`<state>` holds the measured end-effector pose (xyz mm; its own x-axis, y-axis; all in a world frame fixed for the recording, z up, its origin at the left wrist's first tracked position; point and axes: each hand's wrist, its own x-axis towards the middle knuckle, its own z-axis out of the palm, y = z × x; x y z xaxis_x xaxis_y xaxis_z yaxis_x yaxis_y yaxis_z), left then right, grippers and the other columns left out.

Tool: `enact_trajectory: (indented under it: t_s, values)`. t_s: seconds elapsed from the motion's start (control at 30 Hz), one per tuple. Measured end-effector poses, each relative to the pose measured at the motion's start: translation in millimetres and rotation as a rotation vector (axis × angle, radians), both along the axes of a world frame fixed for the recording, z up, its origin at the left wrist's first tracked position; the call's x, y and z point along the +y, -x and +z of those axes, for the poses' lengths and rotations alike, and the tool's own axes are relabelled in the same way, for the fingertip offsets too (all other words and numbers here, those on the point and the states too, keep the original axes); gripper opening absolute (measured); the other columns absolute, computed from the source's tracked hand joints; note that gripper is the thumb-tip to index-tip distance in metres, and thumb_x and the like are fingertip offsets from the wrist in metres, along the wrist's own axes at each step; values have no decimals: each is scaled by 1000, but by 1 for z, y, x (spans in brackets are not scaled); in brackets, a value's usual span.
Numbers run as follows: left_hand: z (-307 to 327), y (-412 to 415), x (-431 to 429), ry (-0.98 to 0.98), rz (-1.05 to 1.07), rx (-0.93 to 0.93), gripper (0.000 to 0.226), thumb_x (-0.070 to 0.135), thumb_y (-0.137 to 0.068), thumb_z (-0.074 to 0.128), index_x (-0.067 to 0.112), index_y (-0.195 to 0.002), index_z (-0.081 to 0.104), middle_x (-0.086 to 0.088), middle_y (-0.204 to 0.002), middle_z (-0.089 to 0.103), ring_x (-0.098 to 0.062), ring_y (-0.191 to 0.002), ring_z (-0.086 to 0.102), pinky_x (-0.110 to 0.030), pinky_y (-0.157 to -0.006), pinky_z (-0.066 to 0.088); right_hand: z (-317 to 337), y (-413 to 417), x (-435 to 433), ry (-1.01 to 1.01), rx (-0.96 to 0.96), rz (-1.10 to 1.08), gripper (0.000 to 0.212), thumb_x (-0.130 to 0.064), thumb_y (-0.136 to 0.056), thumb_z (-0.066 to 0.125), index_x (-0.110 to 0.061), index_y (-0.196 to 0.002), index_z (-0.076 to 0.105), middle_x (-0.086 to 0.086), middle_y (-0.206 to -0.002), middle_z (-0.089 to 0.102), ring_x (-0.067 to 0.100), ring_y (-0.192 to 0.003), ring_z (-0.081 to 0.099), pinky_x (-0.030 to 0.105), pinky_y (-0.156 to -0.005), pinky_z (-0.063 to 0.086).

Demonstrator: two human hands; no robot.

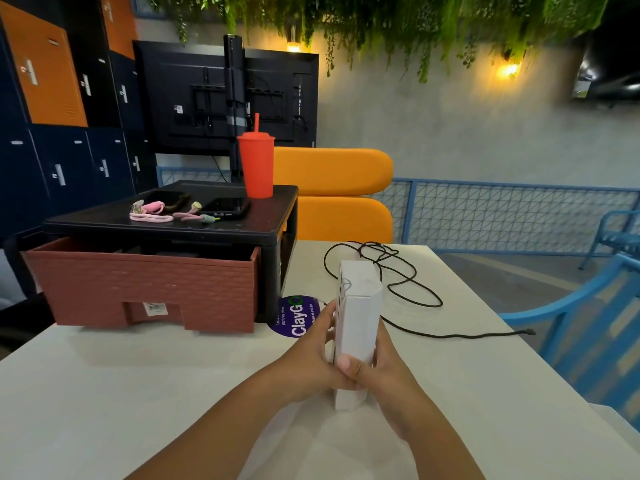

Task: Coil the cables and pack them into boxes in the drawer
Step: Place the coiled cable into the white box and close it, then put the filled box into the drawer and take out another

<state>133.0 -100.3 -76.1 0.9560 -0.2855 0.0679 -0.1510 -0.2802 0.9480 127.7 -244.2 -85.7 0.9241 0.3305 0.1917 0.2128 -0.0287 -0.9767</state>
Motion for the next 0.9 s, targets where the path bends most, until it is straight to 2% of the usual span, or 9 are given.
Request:
enact_trajectory:
  t_s: [0.1, 0.2, 0.3, 0.43, 0.53, 0.6, 0.7, 0.77, 0.9]
  values:
    - [-1, -1, 3, -56, -17, 19, 124, 24, -56, 86, 47, -145, 3, 17, -140, 41, 1, -125, 42, -29, -101, 44, 2, 1, 0, -15, 12, 25, 110, -60, -44, 82, -48, -138, 27, -14, -136, 49, 9, -125, 47, 40, -102, 45]
    - [-3, -2, 7, -92, -21, 19, 129, 32, -49, 86, 52, -143, 0, 19, -144, 37, -2, -133, 33, -37, -104, 43, 4, 3, -2, -20, 26, 36, 116, -60, -40, 84, -48, -139, 26, -14, -134, 51, 6, -123, 48, 36, -98, 48]
    - [-1, 2, 12, -129, -5, 35, 133, 35, -43, 86, 55, -141, -3, 21, -150, 24, -4, -139, 22, -40, -107, 38, 8, 5, -4, -16, 30, 19, 124, -62, -34, 84, -51, -140, 21, -20, -140, 41, 6, -129, 39, 37, -102, 43]
    - [7, 13, 26, -186, 73, 44, 130, 30, -48, 85, 45, -145, 0, 12, -151, 21, -10, -138, 23, -33, -109, 32, 16, 8, -8, -8, 43, -38, 130, -70, -26, 81, -55, -138, 16, -23, -145, 28, 10, -136, 27, 39, -108, 32]
    - [20, 23, 45, -226, 124, -28, 111, 26, -62, 85, 39, -145, 14, 15, -144, 29, -6, -129, 32, -23, -98, 34, 24, 12, -11, 60, 7, -112, 133, -82, -22, 70, -55, -138, 11, -18, -148, 25, 11, -137, 25, 38, -107, 28]
    - [34, 28, 59, -277, 172, -120, 92, 27, -69, 81, 37, -142, 26, 17, -140, 33, -4, -124, 38, -16, -92, 35, 32, 18, -11, 135, -51, -170, 124, -89, -23, 61, -60, -132, 9, -19, -150, 22, 9, -138, 23, 35, -108, 24]
    - [63, 36, 82, -351, 247, -243, 68, 30, -79, 72, 35, -137, 37, 21, -134, 35, 0, -117, 40, -2, -79, 35, 45, 31, -6, 219, -202, -320, 101, -95, -34, 47, -66, -122, 7, -26, -146, 18, 2, -137, 19, 32, -108, 21]
    - [81, 39, 103, -414, 315, -329, 58, 35, -82, 67, 37, -134, 42, 21, -135, 36, 1, -120, 37, -7, -86, 31, 59, 40, 2, 279, -405, -468, 88, -93, -50, 38, -60, -129, 14, -24, -144, 20, -6, -132, 17, 29, -106, 22]
    - [109, 38, 139, -443, 419, -408, 39, 33, -85, 64, 34, -122, 53, 20, -123, 45, 2, -113, 43, -10, -85, 31, 97, 55, 28, 428, -863, -609, 64, -60, -79, 40, -38, -137, 27, -5, -145, 30, 7, -133, 24, 37, -102, 27]
